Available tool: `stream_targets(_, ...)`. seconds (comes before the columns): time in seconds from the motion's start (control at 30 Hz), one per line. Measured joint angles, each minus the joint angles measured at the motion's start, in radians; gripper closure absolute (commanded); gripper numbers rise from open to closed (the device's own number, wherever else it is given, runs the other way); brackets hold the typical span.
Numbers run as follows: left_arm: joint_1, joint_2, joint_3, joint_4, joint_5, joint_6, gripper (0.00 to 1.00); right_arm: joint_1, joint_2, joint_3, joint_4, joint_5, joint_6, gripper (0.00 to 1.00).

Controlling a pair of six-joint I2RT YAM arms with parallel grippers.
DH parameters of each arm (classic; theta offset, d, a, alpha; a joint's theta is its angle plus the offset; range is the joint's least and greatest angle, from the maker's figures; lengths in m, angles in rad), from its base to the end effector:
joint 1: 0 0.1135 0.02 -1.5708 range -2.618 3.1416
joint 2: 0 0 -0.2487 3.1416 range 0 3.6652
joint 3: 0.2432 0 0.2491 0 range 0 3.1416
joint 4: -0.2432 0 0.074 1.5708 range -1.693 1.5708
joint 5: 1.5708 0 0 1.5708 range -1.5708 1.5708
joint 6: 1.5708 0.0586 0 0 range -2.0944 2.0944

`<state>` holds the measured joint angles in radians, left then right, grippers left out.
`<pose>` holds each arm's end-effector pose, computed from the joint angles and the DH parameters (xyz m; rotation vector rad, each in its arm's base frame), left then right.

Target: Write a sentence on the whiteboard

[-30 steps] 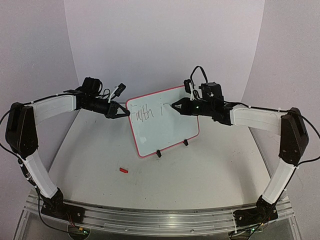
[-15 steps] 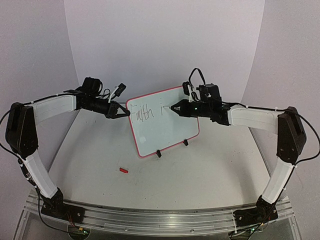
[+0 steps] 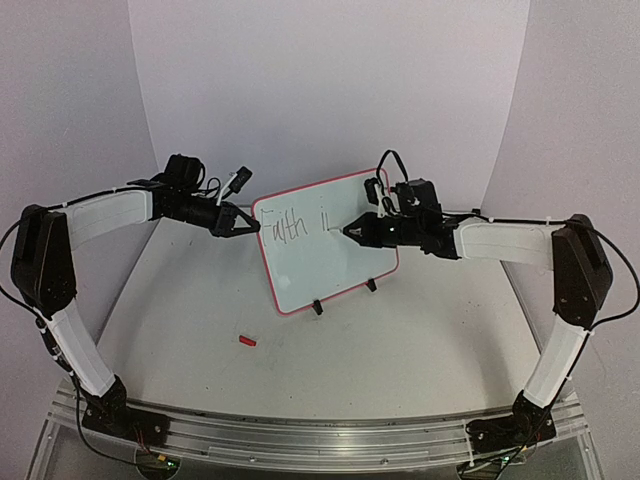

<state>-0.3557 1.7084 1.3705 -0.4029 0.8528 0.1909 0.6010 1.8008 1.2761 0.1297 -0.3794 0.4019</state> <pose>0.3457 -0.1755 0.2603 1.0059 1.9760 -1.0632 0.3461 0.2636 0.2370 -0.4682 2.0287 1.0094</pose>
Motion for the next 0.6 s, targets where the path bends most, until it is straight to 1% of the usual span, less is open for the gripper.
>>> stream_targets(0.6,-0.005,0.0,0.002,0.0,-0.001,0.002,1.0,0.0,-0.003,0.075,-0.006,0.017,-0.001,1.0)
